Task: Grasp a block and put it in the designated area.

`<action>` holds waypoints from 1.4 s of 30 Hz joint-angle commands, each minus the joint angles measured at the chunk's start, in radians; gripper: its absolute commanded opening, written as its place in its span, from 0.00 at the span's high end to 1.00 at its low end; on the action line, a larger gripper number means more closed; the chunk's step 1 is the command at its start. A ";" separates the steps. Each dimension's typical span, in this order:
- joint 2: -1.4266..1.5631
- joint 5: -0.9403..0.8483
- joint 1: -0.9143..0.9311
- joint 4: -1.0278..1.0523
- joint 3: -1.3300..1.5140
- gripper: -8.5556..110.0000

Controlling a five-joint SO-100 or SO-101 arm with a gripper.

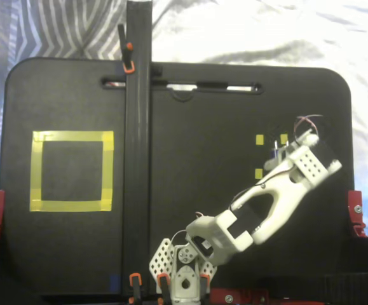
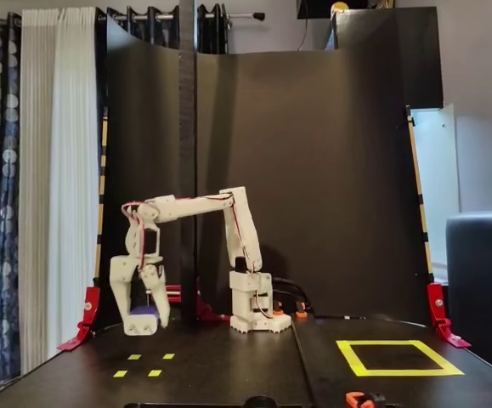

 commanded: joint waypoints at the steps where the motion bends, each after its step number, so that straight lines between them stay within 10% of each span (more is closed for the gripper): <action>1: 0.058 0.052 -0.046 0.011 -0.031 0.77; 42: 0.095 1.279 -1.241 0.092 -0.003 0.77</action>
